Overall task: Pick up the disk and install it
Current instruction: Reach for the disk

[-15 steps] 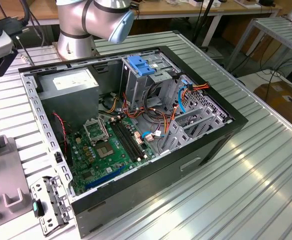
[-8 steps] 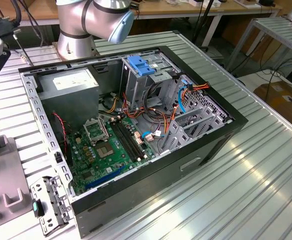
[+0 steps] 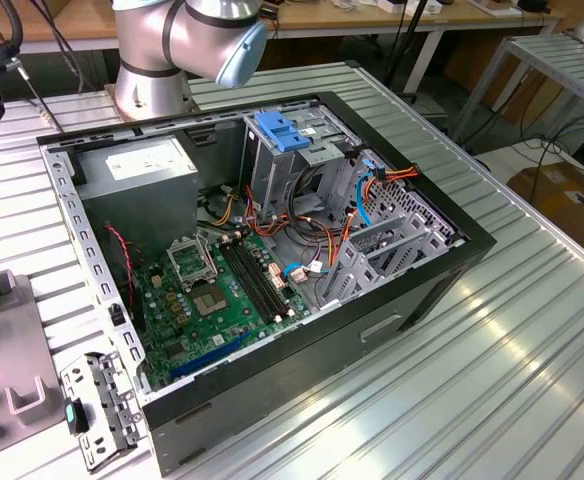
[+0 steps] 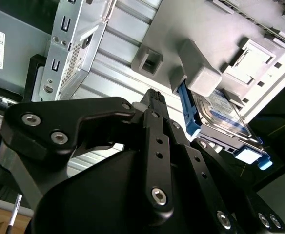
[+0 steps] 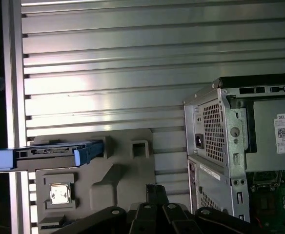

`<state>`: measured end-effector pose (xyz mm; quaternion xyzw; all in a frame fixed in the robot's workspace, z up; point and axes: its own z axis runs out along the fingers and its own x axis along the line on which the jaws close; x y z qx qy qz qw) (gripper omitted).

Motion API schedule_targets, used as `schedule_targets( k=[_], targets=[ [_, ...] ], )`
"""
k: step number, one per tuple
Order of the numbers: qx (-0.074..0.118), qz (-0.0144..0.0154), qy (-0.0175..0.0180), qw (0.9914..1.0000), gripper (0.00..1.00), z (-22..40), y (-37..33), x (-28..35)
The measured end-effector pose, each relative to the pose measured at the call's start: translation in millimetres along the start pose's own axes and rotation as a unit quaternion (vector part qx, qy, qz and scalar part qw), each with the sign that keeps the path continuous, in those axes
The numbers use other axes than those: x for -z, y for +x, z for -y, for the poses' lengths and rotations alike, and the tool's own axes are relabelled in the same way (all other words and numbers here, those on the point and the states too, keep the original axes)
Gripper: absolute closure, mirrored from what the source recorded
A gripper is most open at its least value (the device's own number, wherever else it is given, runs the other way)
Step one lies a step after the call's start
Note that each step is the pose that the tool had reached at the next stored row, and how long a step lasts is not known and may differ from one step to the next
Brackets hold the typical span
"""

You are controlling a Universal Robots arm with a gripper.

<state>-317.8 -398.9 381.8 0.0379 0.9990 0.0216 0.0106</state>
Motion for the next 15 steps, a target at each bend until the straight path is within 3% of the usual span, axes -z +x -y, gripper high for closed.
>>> schedule_targets(
  k=[15],
  targets=[
    [0.000, -0.0001, 0.0000, 1.00000, 0.89, 1.7, 22.0, -0.6]
  ],
)
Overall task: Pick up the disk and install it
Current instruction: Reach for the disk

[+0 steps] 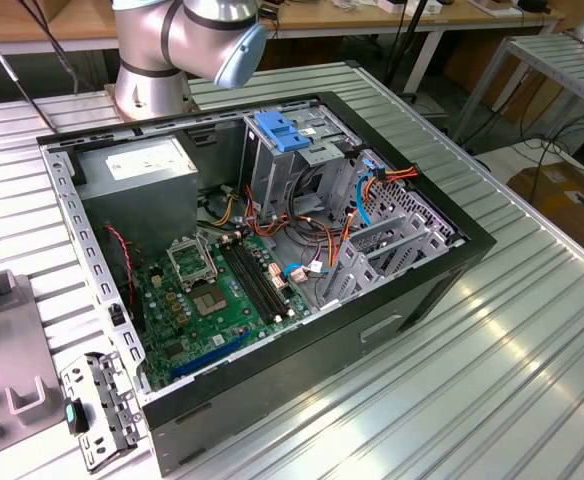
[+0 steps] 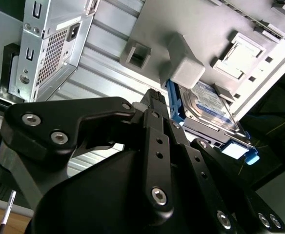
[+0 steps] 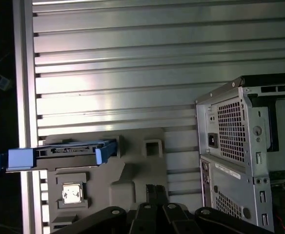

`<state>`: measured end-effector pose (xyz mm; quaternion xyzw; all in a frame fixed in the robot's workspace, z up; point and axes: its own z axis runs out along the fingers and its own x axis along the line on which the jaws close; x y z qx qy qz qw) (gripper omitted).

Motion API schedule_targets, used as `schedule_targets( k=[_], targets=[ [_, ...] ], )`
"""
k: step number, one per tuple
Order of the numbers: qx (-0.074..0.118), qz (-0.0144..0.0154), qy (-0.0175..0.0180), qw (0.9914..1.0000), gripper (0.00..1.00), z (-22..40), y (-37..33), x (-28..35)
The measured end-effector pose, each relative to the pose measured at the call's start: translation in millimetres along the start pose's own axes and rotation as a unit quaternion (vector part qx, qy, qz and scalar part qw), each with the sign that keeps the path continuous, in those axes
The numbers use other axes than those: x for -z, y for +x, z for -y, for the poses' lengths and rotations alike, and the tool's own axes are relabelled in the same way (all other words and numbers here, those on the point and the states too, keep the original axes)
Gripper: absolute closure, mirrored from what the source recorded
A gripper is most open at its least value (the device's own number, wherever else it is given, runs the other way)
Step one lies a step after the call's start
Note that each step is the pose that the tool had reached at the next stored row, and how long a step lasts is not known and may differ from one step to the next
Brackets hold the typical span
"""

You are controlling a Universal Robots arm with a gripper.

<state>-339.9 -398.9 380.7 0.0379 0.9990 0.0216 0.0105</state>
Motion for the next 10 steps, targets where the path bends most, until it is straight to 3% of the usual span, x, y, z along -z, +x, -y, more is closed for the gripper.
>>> schedule_targets(
  k=[10],
  targets=[
    [0.000, 0.0000, 0.0000, 1.00000, 0.89, 1.0, 12.8, -0.4]
  ],
)
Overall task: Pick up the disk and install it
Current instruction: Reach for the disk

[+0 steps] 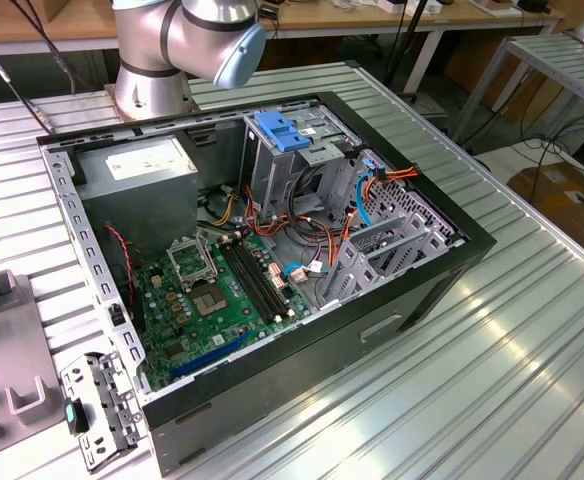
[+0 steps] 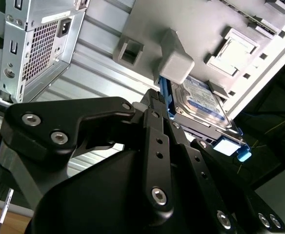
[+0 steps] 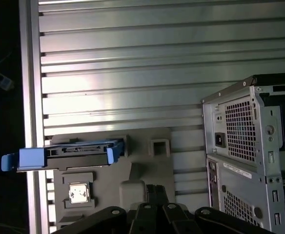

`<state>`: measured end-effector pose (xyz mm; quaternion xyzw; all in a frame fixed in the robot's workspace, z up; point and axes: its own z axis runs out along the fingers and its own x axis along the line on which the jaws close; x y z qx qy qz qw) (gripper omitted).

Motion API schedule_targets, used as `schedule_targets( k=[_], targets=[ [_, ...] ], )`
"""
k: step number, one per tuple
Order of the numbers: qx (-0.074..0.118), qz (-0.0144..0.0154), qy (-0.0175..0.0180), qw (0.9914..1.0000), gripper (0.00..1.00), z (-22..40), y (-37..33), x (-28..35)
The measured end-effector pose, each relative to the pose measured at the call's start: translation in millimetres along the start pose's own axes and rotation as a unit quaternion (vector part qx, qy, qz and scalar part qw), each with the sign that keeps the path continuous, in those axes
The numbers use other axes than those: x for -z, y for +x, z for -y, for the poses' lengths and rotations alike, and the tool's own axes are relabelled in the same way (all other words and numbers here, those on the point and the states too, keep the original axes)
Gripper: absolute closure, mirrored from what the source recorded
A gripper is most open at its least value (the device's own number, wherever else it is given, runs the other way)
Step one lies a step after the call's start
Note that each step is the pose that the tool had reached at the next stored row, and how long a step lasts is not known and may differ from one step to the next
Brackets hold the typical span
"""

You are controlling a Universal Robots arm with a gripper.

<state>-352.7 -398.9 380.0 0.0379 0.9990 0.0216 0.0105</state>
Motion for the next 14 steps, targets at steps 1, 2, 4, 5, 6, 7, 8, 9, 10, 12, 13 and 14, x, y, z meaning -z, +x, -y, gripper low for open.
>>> schedule_targets(
  k=[1, 2, 4, 5, 6, 7, 8, 9, 10, 12, 13, 14],
  targets=[
    [0.000, 0.0000, 0.0000, 1.00000, 0.89, 0.1, 1.4, -0.1],
    [0.000, 0.0000, 0.0000, 1.00000, 0.89, 0.2, 2.7, -0.1],
    [0.000, -0.0001, 0.0000, 1.00000, 0.89, 0.4, 5.1, -0.1],
    [0.000, 0.0000, 0.0000, 1.00000, 0.89, 0.5, 6.4, -0.1],
    [0.000, -0.0001, 0.0000, 1.00000, 0.89, 0.6, 7.8, -0.2],
    [0.000, -0.0001, 0.0000, 1.00000, 0.89, 0.7, 9.6, -0.2],
    [0.000, -0.0001, 0.0000, 1.00000, 0.89, 0.9, 11.9, -0.3],
    [0.000, -0.0001, 0.0000, 1.00000, 0.89, 1.0, 13.2, -0.3],
    [0.000, -0.0001, 0.0000, 1.00000, 0.89, 1.2, 14.8, -0.3],
    [0.000, -0.0001, 0.0000, 1.00000, 0.89, 1.4, 19.3, -0.4],
    [0.000, 0.0000, 0.0000, 1.00000, 0.89, 1.5, 21.9, -0.4],
    [0.000, -0.0001, 0.0000, 1.00000, 0.89, 1.5, 24.3, -0.3]
  ],
)
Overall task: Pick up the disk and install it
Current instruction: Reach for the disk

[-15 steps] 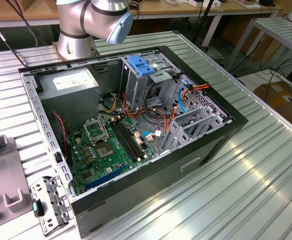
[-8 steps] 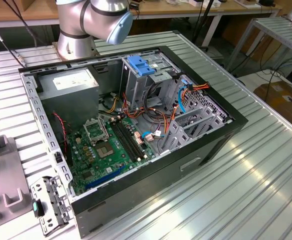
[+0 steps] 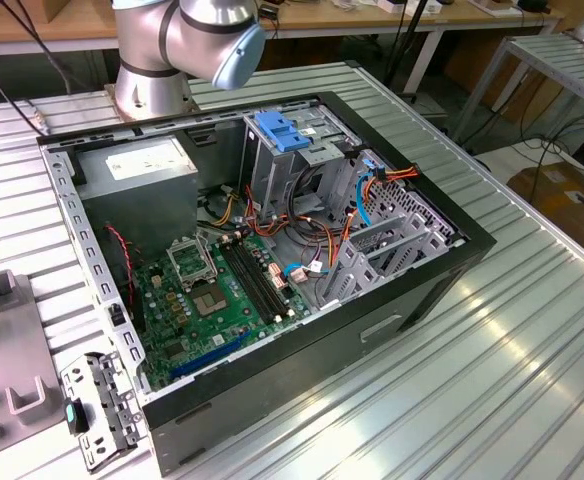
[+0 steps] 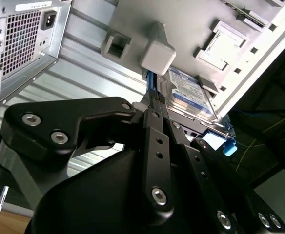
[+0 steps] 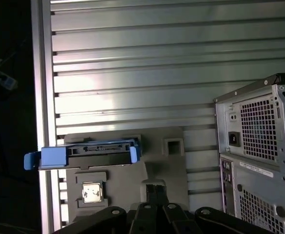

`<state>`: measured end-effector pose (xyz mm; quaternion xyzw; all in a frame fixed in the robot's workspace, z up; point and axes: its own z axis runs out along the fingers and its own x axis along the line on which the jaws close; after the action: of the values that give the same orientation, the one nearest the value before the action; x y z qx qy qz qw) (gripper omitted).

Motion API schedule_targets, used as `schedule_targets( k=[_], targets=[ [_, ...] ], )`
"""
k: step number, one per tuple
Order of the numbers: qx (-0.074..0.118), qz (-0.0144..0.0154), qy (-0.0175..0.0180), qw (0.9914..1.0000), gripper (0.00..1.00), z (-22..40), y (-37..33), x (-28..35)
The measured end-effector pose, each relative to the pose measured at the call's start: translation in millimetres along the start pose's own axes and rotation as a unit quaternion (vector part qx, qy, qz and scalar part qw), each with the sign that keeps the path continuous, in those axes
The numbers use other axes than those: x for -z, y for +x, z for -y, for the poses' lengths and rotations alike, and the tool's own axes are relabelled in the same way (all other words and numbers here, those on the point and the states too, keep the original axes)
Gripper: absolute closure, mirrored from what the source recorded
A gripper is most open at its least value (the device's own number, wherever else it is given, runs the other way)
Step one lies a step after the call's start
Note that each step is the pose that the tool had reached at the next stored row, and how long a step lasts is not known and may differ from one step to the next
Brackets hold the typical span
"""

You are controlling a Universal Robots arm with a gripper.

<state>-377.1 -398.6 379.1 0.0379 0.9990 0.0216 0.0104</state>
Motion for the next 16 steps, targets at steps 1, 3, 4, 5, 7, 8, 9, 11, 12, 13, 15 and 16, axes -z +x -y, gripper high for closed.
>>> schedule_targets(
  k=[1, 3, 4, 5, 7, 8, 9, 11, 12, 13, 15, 16],
  targets=[
    [0.000, 0.0000, 0.0000, 1.00000, 0.89, 0.0, 2.9, 0.1],
    [0.000, 0.0000, 0.0000, 1.00000, 0.89, -1.2, 7.5, -0.1],
    [0.000, 0.0000, 0.0000, 1.00000, 0.89, -2.3, 9.4, -0.2],
    [0.000, 0.0000, 0.0000, 1.00000, 0.89, -4.4, 13.3, -0.3],
    [0.000, 0.0000, 0.0000, 1.00000, 0.89, -6.5, 21.1, -0.7],
    [0.000, 0.0000, 0.0000, 1.00000, 0.89, -6.8, 25.7, -0.9],
    [0.000, 0.0000, 0.0000, 1.00000, 0.89, -6.9, 29.6, -0.9],
    [0.000, 0.0001, 0.0000, 1.00000, 0.89, -6.9, 38.6, -1.3],
    [0.000, 0.0000, 0.0000, 1.00000, 0.89, -6.8, 42.3, -1.4],
    [0.000, -0.0001, 0.0000, 1.00000, 0.89, -6.7, 44.0, -1.4],
    [0.000, -0.0001, 0.0000, 1.00000, 0.89, -6.6, 44.6, -1.4],
    [0.000, -0.0001, 0.0000, 1.00000, 0.89, -6.6, 44.6, -1.4]
  ],
)
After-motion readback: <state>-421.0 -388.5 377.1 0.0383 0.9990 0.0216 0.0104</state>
